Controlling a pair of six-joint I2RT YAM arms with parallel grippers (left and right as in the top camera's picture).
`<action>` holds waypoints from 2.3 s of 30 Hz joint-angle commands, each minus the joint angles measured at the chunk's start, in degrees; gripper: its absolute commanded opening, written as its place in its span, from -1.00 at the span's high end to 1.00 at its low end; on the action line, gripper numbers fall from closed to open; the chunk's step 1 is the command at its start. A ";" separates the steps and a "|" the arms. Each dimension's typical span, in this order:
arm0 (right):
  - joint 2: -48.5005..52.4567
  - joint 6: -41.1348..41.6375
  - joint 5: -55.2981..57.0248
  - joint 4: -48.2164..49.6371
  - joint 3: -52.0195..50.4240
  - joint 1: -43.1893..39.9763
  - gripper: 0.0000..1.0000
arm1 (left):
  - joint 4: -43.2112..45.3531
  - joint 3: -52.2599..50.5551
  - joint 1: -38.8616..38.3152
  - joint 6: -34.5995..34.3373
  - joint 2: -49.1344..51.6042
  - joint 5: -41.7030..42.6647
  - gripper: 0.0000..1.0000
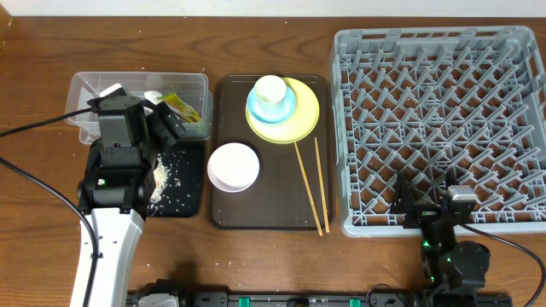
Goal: Sort waste into correct bins and load items into the dishwasher rack
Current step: 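Move the right gripper from the rack to the chopsticks and grasp one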
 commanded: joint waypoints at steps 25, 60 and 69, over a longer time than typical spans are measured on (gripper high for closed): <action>26.40 -0.22 -5.20 -14.69 33.18 -0.48 -0.98 | -0.11 0.72 0.24 0.74 0.00 -0.52 -0.87; 97.29 7.80 0.22 -55.21 84.94 36.87 0.44 | -0.11 0.72 0.24 0.74 0.00 -0.52 -0.88; 105.57 13.16 2.67 -56.48 84.91 39.98 0.46 | -0.11 0.72 0.24 0.74 0.00 -0.52 -0.88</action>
